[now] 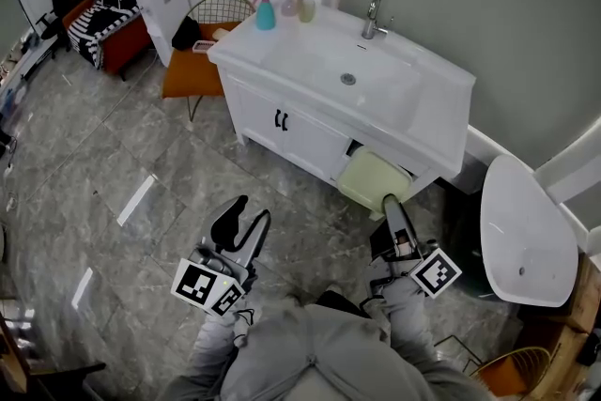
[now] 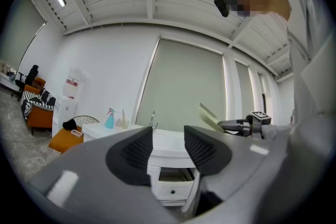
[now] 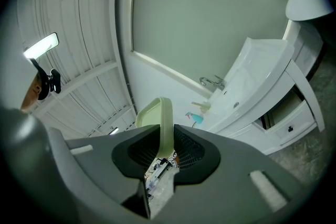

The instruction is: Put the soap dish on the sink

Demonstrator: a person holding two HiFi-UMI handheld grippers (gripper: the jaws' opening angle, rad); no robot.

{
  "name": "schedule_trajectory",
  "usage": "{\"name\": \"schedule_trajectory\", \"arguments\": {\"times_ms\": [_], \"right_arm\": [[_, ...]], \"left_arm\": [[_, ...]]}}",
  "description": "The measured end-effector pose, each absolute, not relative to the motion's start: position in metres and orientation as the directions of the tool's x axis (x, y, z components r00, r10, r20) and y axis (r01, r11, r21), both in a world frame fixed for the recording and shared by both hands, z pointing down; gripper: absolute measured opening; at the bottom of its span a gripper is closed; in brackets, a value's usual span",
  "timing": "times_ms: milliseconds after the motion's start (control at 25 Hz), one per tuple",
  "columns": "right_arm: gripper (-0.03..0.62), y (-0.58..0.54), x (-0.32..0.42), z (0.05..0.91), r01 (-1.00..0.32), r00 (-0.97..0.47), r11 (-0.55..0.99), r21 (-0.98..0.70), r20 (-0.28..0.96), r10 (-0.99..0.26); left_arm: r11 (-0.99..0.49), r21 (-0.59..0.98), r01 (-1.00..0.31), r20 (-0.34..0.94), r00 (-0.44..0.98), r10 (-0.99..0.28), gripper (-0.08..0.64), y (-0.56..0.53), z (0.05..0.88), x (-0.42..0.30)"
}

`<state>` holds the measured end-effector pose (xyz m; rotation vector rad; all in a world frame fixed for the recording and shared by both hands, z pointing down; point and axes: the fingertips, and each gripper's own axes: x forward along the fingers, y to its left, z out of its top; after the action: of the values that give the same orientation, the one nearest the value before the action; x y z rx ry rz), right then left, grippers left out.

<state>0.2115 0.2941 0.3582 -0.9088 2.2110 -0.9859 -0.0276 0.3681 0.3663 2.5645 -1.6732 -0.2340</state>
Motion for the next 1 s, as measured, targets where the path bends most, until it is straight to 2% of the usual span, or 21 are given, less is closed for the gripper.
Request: {"name": "schedule_trajectory", "arguments": {"times_ms": [320, 1000], "right_arm": [[0.074, 0.263, 0.200, 0.362, -0.356, -0.624, 0.498, -0.790, -0.196, -0.757], [0.074, 0.083, 0.181, 0.360, -0.300, -0.703, 0.526, -0.796, -0.189, -0.686]], "left_arm": [[-0.413, 0.138, -0.900, -0.093, 0.404, -0.910, 0.201, 0.337, 0.370, -0.035], [-0.330, 0.107, -0.938, -0.103, 0.320, -0.942, 0.201, 0.175, 0.351, -0.034]]}}
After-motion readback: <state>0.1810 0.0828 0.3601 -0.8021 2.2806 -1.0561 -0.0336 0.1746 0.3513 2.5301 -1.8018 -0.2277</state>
